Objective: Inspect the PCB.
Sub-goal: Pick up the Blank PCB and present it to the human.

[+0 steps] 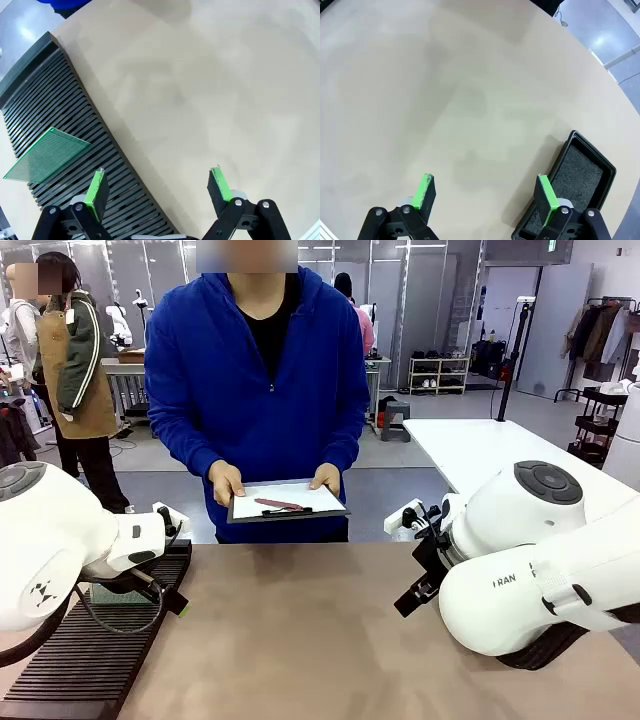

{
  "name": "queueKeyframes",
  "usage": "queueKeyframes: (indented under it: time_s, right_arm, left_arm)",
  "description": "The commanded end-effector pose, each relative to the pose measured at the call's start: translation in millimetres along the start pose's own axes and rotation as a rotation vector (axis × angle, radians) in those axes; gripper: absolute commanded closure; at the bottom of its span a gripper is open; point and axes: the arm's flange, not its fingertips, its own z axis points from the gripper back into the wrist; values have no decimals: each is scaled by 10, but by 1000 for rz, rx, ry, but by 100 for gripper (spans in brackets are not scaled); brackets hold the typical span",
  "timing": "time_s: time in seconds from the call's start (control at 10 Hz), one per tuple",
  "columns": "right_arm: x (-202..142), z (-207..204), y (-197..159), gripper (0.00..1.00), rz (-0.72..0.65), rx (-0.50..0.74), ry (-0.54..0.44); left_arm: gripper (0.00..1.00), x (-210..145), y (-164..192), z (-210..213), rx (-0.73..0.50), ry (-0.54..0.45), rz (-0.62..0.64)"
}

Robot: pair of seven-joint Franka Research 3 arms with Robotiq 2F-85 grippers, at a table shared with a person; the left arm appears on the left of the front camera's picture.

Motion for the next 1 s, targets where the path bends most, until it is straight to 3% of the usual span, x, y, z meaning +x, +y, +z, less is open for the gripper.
queueKeyframes:
  time_s: [0.0,0.9]
  right_arm:
    - [0,0,0,0,0,0,0]
    - [0,0,1,0,3,0,0]
  left_arm:
    - [0,2,-5,0,0,0,-1]
    - [0,2,-8,0,0,0,-2]
